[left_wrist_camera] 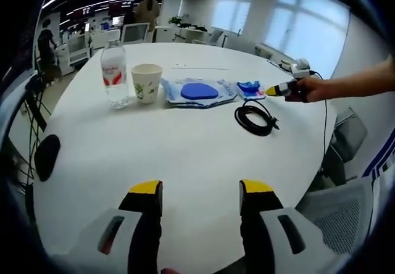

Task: Arrange the tabletop items into an orderly group along one side of the table until the central work area is clear of visible clutter.

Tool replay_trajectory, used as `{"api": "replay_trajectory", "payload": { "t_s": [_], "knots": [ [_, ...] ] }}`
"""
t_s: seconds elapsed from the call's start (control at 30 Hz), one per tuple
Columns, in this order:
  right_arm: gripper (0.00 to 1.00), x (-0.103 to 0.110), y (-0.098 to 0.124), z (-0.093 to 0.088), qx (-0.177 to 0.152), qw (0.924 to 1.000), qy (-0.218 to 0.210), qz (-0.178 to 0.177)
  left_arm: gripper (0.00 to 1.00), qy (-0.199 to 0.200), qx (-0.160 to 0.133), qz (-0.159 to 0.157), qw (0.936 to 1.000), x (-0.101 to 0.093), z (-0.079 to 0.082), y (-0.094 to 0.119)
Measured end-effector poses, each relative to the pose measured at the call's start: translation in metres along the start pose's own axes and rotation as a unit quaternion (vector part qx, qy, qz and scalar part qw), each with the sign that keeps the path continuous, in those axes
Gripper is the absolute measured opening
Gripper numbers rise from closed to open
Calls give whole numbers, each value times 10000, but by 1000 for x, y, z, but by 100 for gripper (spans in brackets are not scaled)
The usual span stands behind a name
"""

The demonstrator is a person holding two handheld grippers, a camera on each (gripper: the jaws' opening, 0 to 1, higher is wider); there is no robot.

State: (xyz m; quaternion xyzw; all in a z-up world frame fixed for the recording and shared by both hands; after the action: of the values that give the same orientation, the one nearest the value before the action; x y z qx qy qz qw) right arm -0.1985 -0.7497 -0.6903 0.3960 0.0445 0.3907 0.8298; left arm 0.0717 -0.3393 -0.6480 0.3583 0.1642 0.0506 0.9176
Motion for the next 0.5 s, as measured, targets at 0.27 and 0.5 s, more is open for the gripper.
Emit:
{"api": "replay_trajectory", "payload": {
  "t_s": [0.27, 0.5],
  "knots": [
    [20, 13, 25, -24, -108, 9997, -97, 192, 51, -14, 13, -1, 10000, 0, -1, 3],
    [22, 33, 39, -37, -203, 9988, -86, 428, 51, 26, -5, 11, 10000, 1, -1, 5]
  ]
}}
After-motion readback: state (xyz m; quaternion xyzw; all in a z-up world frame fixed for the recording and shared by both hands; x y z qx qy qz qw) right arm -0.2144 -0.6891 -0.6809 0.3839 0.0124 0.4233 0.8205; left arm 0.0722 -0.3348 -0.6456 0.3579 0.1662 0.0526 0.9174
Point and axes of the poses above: the point that each gripper's makers call its tool centre point, and the gripper's own axes: y roughly backward along the fingers, x roughly to its left, z roughly out of its top, the point moved 9 cm from there along y, roughly backward along the fingers, and after that the axes turned 5 degrees about y, right-handed, at the moved point
